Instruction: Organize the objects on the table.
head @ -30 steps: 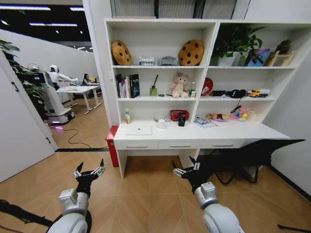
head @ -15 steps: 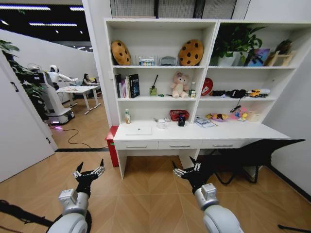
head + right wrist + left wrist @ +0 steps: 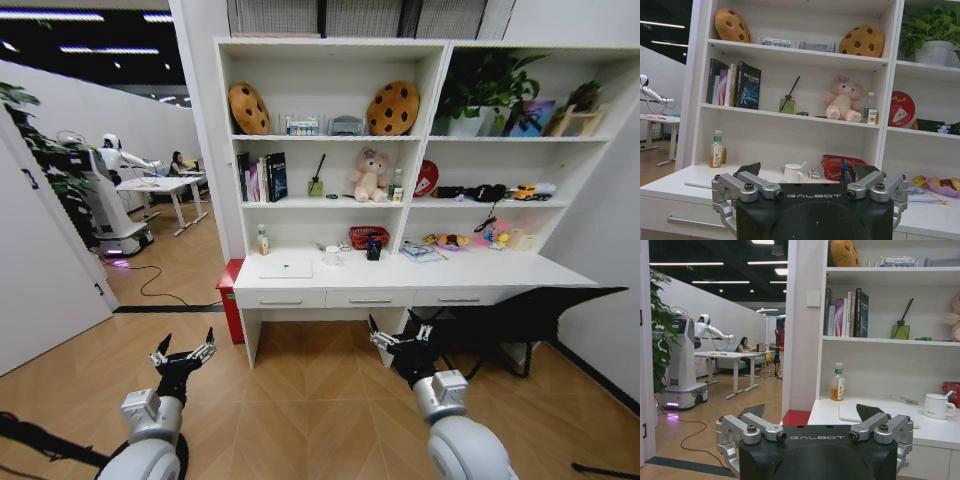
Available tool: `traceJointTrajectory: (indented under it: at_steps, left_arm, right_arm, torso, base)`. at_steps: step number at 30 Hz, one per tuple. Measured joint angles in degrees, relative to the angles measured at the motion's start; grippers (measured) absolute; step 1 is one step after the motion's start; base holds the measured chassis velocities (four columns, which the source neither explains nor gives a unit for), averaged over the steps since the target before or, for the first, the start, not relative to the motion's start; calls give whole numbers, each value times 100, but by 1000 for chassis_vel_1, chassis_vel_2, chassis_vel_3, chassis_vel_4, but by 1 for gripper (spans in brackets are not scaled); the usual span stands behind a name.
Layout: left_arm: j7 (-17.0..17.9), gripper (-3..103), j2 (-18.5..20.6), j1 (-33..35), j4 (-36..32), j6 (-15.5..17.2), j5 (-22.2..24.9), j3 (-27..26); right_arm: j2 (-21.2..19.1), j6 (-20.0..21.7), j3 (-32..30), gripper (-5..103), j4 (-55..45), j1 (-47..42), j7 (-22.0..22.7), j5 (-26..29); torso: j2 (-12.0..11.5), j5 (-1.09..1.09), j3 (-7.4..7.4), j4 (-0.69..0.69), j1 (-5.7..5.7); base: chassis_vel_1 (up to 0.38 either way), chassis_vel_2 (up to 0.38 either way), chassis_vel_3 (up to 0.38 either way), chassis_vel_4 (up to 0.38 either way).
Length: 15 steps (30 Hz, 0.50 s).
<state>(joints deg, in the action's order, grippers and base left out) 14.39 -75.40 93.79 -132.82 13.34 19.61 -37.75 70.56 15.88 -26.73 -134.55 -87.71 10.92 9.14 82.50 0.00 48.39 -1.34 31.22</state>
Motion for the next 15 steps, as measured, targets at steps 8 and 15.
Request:
traceJointTrajectory:
  at_steps: [8, 15]
  left_arm:
    - [0, 100, 0, 0, 0, 0, 0, 0]
    - [0, 100, 0, 0, 0, 0, 0, 0]
  right_arm:
    - [-3, 5, -1, 100, -1, -1, 2, -3]
    - [-5, 8, 0, 100, 1, -1, 1, -4]
  torso:
    - [0, 0, 0, 0, 0]
    - [0, 0, 0, 0, 0]
  base:
    - [0, 0, 0, 0]
    - [0, 0, 0, 0]
